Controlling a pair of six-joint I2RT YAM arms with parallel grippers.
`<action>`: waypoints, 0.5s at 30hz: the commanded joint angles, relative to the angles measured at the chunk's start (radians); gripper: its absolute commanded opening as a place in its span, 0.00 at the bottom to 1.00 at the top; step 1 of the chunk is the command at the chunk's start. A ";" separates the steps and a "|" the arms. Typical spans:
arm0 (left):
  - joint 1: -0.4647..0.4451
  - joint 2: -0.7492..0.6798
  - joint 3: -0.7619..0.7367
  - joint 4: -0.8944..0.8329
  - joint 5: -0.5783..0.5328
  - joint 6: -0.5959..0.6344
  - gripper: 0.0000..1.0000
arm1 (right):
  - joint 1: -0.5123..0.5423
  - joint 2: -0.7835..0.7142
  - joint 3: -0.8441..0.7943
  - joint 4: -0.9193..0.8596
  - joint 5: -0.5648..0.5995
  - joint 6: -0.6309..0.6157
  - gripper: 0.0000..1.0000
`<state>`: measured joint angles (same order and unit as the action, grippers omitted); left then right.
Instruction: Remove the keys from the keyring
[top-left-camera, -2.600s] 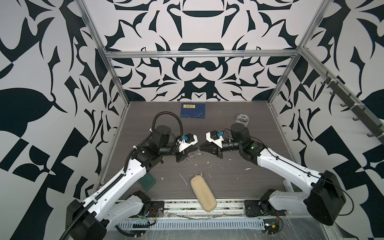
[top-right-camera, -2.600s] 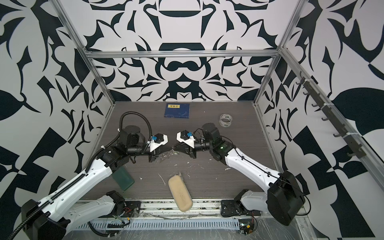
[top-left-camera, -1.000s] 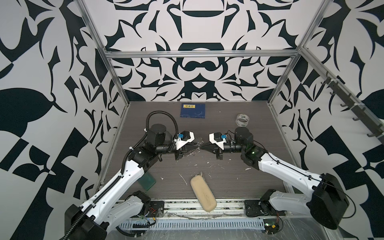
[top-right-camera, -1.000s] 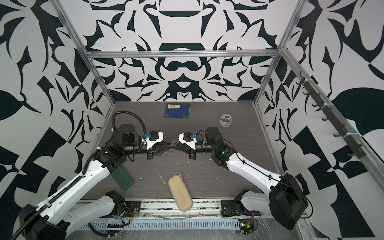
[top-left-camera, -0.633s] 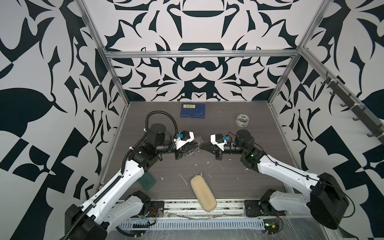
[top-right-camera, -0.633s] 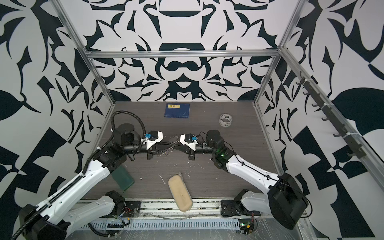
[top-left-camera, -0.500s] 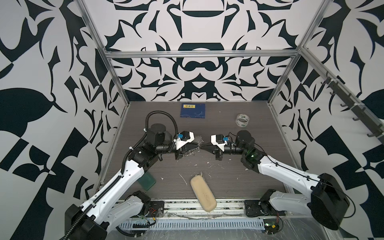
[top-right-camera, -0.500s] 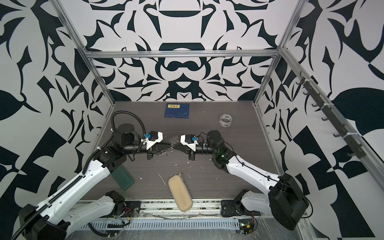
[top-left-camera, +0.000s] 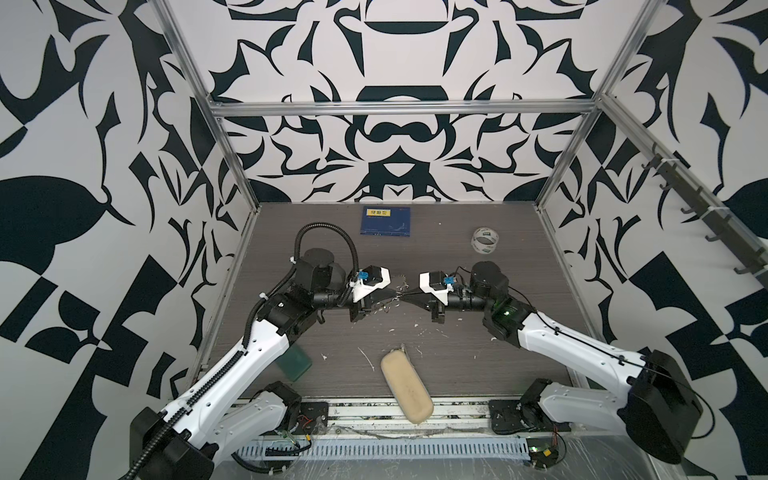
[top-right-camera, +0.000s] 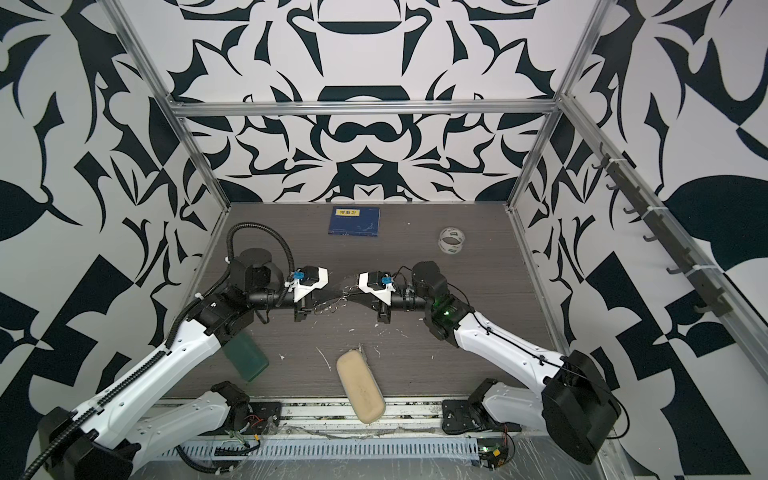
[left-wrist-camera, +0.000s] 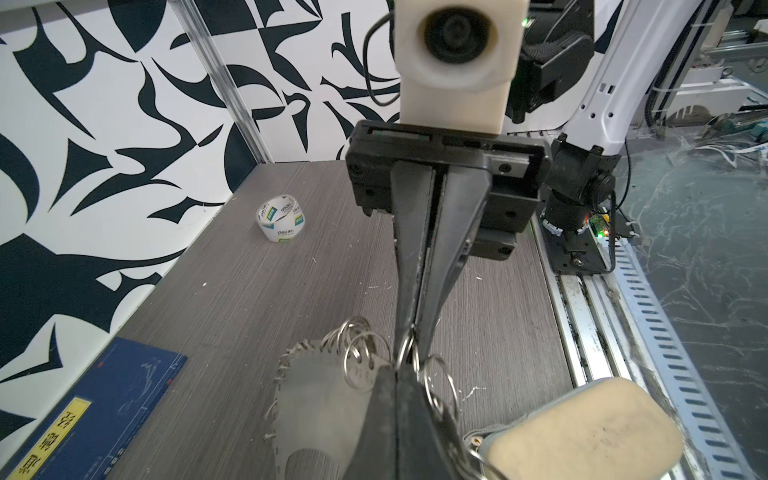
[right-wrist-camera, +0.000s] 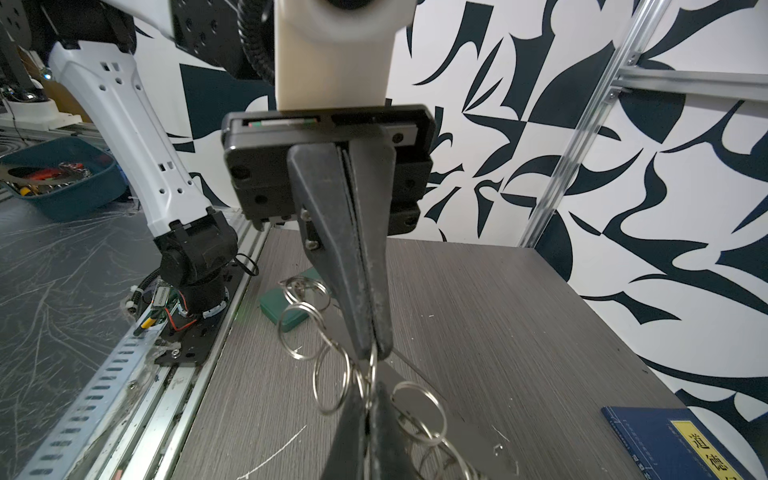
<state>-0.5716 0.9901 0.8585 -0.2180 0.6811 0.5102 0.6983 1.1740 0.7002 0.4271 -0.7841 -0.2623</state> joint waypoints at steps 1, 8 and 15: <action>0.007 -0.030 0.042 -0.073 -0.082 0.059 0.00 | 0.009 -0.046 0.051 -0.065 0.034 -0.040 0.22; 0.006 -0.034 0.063 -0.150 -0.105 0.089 0.00 | 0.001 -0.071 0.061 -0.110 0.074 -0.061 0.29; 0.004 -0.039 0.062 -0.150 -0.103 0.095 0.00 | 0.000 -0.045 0.104 -0.105 0.060 -0.049 0.24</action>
<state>-0.5678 0.9703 0.8902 -0.3538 0.5682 0.5838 0.7017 1.1252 0.7422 0.3019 -0.7174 -0.3172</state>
